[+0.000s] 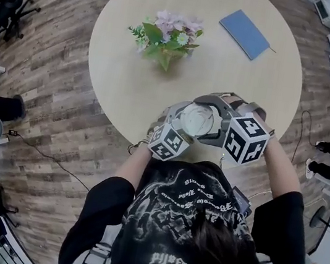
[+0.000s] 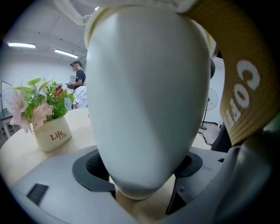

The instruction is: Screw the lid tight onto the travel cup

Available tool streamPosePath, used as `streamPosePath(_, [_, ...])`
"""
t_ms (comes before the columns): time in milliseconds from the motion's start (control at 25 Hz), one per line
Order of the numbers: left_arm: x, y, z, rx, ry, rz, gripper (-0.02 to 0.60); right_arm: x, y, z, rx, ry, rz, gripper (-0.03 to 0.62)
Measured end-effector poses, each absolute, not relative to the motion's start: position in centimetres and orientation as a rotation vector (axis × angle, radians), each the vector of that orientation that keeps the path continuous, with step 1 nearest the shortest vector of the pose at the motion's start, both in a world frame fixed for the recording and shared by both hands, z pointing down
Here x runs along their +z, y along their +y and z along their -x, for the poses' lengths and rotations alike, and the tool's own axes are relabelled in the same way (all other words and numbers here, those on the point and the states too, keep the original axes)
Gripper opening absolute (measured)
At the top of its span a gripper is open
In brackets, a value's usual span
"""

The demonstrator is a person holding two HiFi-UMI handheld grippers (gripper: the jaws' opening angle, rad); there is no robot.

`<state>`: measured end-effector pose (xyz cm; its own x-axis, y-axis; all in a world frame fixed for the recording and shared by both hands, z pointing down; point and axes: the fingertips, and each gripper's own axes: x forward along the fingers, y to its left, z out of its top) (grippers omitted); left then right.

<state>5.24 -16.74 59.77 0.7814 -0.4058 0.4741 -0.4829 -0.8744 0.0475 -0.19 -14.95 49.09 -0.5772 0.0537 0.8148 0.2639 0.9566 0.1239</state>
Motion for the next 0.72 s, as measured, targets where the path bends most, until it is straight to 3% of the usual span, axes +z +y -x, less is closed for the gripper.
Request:
streamPosePath(280, [59.6, -16.2, -5.3, 0.701, -0.579, -2.844, 0.4, 48.9, -15.2, 0.1, -0.2, -2.233, 0.099, 0.445])
streamPosePath(720, [60.3, -14.6, -1.4, 0.69, -0.689, -2.566, 0.4, 45.8, -17.1, -4.4, 0.101, -2.594, -0.484, 0.466])
